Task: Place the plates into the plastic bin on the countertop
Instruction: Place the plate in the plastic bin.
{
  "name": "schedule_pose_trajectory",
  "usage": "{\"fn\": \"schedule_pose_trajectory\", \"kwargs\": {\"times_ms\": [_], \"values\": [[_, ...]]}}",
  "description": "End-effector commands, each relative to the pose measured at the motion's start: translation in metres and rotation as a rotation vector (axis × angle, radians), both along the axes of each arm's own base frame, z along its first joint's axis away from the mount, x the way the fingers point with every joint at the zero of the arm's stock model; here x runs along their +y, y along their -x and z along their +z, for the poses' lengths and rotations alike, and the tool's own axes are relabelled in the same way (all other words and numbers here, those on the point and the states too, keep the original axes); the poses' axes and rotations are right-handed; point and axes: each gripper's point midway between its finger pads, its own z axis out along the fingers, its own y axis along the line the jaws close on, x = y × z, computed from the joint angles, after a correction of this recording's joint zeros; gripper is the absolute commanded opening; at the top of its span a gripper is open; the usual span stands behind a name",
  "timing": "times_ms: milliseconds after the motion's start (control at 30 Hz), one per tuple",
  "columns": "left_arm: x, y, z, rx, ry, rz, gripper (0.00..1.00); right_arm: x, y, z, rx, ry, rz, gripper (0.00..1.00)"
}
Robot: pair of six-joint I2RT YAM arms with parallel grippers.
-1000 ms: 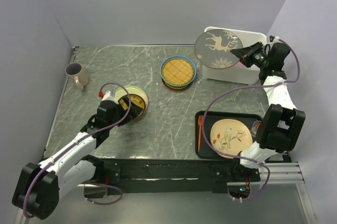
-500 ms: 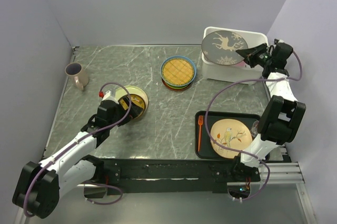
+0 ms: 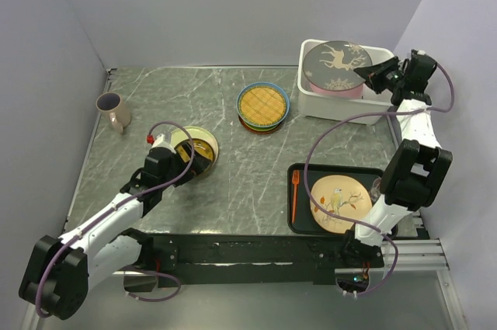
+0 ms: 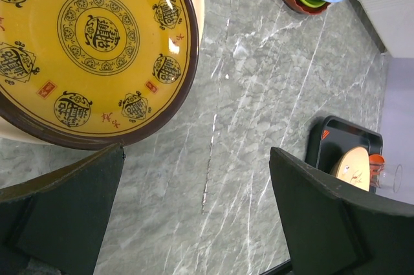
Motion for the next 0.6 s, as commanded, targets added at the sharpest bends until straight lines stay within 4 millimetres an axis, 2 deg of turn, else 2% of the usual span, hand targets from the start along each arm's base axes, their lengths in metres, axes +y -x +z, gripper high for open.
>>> {"fn": "schedule_pose_trajectory", "kwargs": {"times_ms": [0,333,567], "values": [[-0.006,-0.011,0.022,-0.065,0.031,-0.011,0.99,-0.006,-0.013,0.036,-0.109,0.029,0.0,0.0],[-0.007,-0.012,0.02,-0.059,0.027,-0.014,0.99,-0.014,-0.028,0.016,-0.077,0.026,-0.009,0.0],[-0.007,-0.012,0.018,-0.054,0.026,-0.015,0.99,-0.019,-0.039,0.014,-0.056,0.028,-0.019,0.0]]}}
